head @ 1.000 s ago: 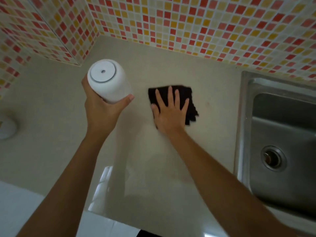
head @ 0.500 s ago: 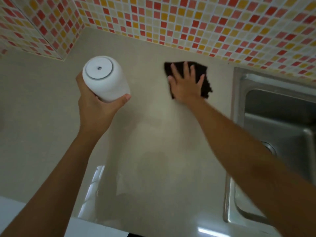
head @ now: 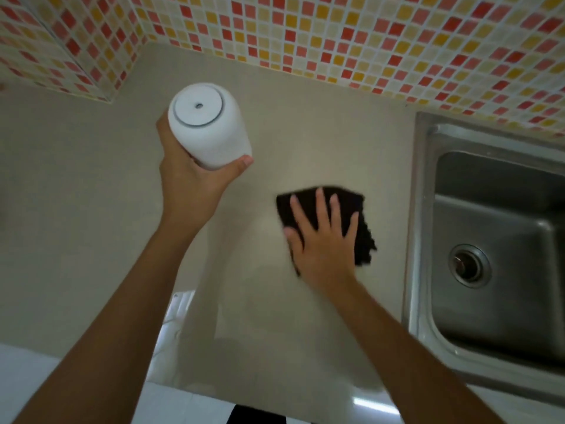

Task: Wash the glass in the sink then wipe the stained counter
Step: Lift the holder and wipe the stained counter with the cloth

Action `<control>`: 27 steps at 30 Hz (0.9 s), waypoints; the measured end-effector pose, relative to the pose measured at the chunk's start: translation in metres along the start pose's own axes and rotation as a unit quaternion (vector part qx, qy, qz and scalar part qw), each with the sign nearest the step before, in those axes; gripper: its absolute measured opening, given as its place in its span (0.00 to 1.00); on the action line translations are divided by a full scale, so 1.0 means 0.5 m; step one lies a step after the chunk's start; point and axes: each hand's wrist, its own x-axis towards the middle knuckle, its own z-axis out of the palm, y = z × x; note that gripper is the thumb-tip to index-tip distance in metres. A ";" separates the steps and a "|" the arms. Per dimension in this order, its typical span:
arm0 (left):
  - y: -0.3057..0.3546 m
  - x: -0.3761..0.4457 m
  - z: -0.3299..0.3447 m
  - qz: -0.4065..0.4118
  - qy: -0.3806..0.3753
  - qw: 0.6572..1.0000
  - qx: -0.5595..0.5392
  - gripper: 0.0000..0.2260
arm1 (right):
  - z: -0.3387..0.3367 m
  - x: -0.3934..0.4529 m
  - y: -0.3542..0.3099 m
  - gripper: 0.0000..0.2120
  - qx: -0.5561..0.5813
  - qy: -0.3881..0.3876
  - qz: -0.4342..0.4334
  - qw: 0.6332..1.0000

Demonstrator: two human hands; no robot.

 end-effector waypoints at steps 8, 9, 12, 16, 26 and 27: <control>-0.012 -0.028 -0.048 0.011 0.024 0.999 0.030 0.45 | -0.002 0.244 -0.058 0.27 0.016 -0.061 0.108 0.992; -0.012 -0.028 -0.054 0.012 0.024 0.999 0.033 0.45 | 0.013 0.189 -0.088 0.27 0.013 -0.033 0.077 0.996; -0.007 -0.027 -0.066 0.011 0.028 0.999 0.031 0.45 | 0.045 -0.015 -0.206 0.27 0.057 0.016 0.010 0.998; 0.002 -0.030 -0.064 0.023 0.021 0.999 0.030 0.44 | 0.051 -0.219 -0.320 0.26 0.072 -0.080 -0.131 0.986; -0.007 -0.058 -0.022 -0.008 -0.001 1.000 0.010 0.46 | 0.001 -0.250 -0.009 0.26 -0.018 -0.041 0.051 0.998; -0.009 -0.059 -0.018 -0.011 -0.004 1.000 0.007 0.46 | -0.002 -0.230 -0.009 0.26 -0.019 -0.045 0.053 0.997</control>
